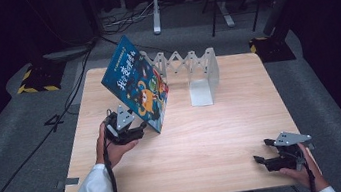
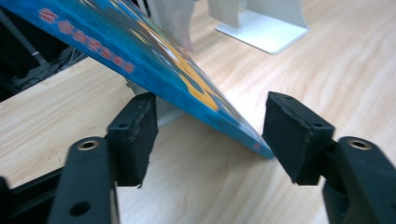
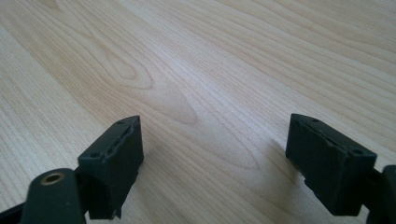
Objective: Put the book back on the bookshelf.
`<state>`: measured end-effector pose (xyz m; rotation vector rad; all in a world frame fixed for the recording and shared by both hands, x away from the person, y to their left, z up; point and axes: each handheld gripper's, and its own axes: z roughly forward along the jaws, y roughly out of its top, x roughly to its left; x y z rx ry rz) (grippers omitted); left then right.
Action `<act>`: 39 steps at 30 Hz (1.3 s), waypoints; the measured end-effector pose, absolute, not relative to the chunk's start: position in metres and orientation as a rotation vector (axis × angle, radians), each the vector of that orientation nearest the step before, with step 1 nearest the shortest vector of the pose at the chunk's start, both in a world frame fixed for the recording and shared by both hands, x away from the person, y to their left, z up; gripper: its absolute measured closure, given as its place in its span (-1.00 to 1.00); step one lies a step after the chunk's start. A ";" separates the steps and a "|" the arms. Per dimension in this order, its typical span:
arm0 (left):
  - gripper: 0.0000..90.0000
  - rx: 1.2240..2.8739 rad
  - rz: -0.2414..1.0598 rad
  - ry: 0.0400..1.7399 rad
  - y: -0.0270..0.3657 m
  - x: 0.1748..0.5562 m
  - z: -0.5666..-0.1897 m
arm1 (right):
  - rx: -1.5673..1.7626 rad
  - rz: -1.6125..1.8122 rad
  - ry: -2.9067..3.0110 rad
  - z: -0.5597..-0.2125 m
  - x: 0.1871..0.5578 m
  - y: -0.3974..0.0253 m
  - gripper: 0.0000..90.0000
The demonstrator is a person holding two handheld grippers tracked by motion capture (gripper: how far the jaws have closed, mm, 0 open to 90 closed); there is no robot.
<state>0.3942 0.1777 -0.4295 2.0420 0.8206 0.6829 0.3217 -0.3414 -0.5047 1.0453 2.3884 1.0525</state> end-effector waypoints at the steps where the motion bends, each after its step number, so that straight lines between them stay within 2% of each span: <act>1: -0.31 2.060 0.666 0.814 0.179 0.392 -0.429 | 1.045 1.053 2.388 -0.505 0.322 -0.341 -0.57; 13: -0.54 2.177 0.646 0.776 0.190 0.364 -0.436 | 1.045 1.052 2.388 -0.505 0.322 -0.341 -0.57; 39: -0.62 2.324 0.714 0.848 0.226 0.319 -0.473 | 1.046 1.052 2.388 -0.505 0.322 -0.341 -0.57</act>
